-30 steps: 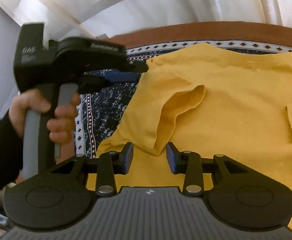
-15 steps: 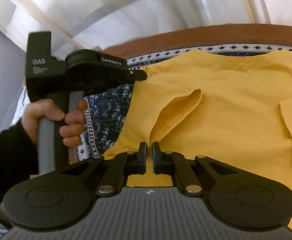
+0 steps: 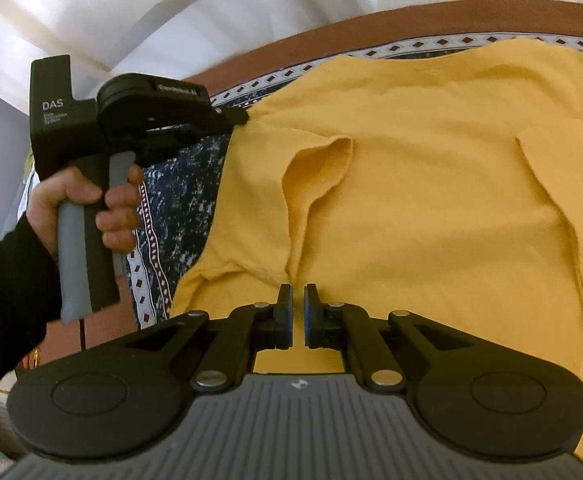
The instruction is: Fold clothes
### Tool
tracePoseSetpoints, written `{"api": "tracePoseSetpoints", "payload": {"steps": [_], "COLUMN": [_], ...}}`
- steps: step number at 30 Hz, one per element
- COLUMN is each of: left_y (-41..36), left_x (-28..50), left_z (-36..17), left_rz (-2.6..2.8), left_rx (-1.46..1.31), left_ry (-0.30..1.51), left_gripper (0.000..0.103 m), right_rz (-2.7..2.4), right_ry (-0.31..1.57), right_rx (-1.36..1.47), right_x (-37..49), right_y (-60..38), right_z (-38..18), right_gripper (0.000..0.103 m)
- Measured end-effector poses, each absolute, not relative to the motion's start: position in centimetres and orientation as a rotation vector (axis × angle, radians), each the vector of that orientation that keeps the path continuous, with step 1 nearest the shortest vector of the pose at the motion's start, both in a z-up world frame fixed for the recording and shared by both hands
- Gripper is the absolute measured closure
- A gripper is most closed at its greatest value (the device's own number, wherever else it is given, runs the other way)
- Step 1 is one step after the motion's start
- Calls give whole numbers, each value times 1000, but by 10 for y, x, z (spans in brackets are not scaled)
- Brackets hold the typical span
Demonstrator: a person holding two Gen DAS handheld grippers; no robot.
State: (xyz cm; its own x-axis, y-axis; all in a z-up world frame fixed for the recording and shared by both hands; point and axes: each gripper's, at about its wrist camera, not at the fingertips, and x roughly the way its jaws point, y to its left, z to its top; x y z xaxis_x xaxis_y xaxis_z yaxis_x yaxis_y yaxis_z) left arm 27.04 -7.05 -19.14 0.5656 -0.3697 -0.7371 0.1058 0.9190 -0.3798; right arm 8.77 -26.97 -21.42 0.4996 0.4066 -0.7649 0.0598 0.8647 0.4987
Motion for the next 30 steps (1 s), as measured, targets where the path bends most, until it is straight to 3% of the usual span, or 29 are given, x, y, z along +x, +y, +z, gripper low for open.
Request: {"api": "tracePoseSetpoints", "payload": {"steps": [10,20,21,22,25,28,30], "left_y": [-72,-77,-78,-78,-74,-63,-55], "left_x": [204,198,198,198,202,201,192], "left_z": [-170,-204,-204,-205,-204,-198,-188], "left_rz": [-558,-519,-520,-520,-527,-525,-529], "left_rx": [-289,-244,-241,-241,-265,-290,-269], "left_ry": [951,1010,1006,1004,1018,1027,1007], "left_gripper": [75,76,76,76,75,76,67], "right_rz": [205,158,148,135,111,75,73], "right_ry": [870,960,954,951,951,920,873], "right_rx": [490,373,377,367,386,373,369], "right_x": [124,148,147,145,142,130,116], "right_y": [-283,-280,-282,-282,-286,-291,-297], "right_z": [-181,-214,-215,-215,-214,-200,-182], "right_gripper": [85,88,89,97,98,88,88]}}
